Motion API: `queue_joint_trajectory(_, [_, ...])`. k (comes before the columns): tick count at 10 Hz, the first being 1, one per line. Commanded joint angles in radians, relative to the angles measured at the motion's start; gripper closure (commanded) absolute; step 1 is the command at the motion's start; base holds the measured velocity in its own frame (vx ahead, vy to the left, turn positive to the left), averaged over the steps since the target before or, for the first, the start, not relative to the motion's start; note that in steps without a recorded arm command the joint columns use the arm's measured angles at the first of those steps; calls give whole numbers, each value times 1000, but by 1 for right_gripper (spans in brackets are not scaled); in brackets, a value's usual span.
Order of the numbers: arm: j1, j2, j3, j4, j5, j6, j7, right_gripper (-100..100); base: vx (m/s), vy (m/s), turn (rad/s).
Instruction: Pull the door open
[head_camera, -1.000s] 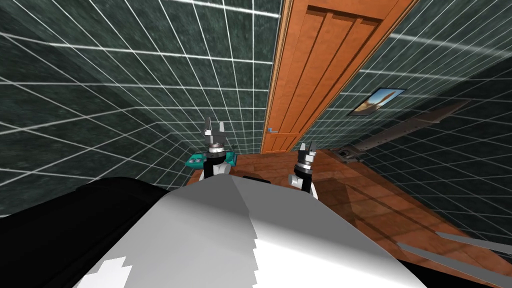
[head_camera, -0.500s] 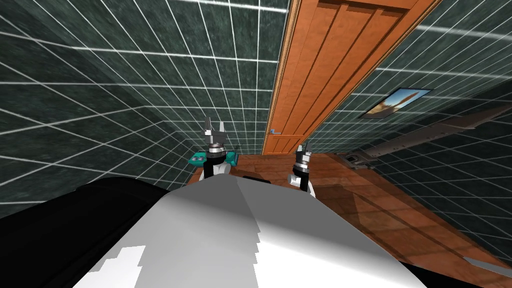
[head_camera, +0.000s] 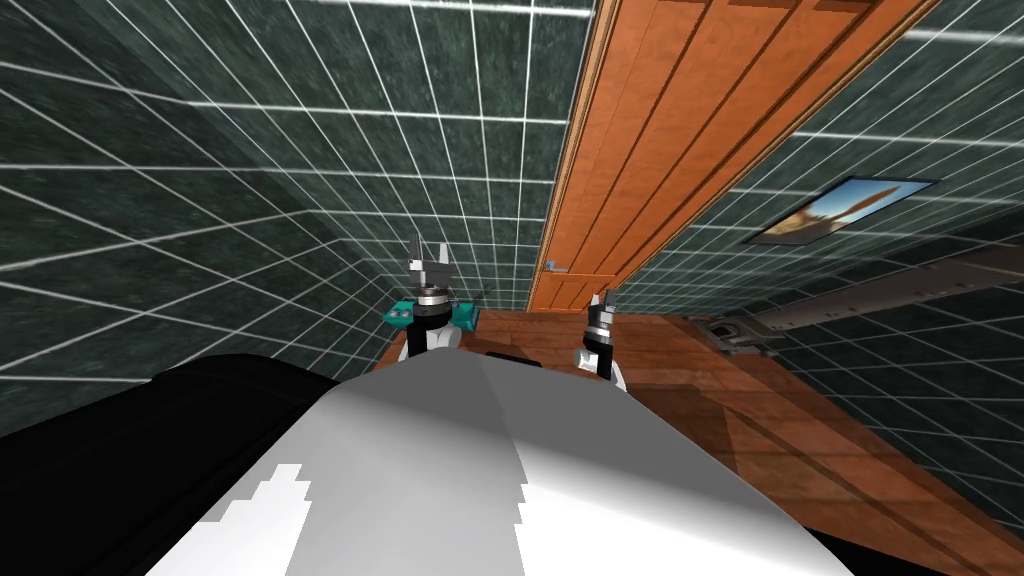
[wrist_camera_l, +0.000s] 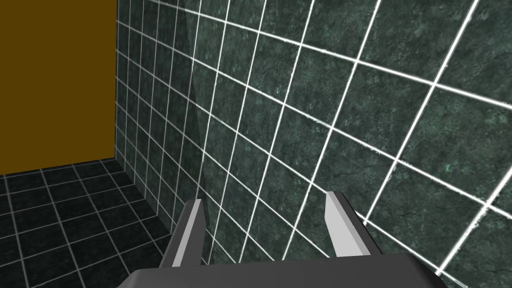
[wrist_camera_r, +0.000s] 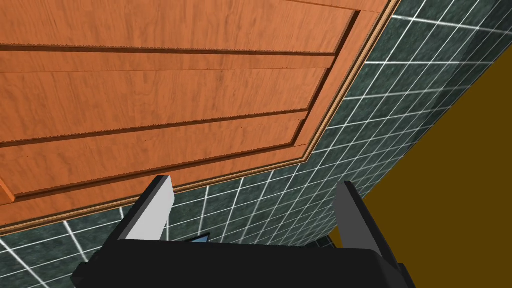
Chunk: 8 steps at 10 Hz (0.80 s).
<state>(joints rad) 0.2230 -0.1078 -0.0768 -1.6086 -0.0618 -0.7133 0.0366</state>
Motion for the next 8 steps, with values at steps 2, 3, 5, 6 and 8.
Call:
queue_joint_trajectory(2, [-21,-6,-5,68,-4,-10,-7,-100,45,-22,88])
queue_joint_trajectory(3, [-38,-12,-9,105,-9,-16,-13,-100,50,-17,144])
queue_joint_trajectory(5, [-56,-17,-13,155,-13,-23,-19,-100,41,-20,97])
queue_joint_trajectory(6, [-56,-17,-13,169,-13,-23,-19,-100,36,-24,77])
queue_joint_trajectory(8, [-73,-22,-17,220,-17,-29,-25,-100,49,-26,101])
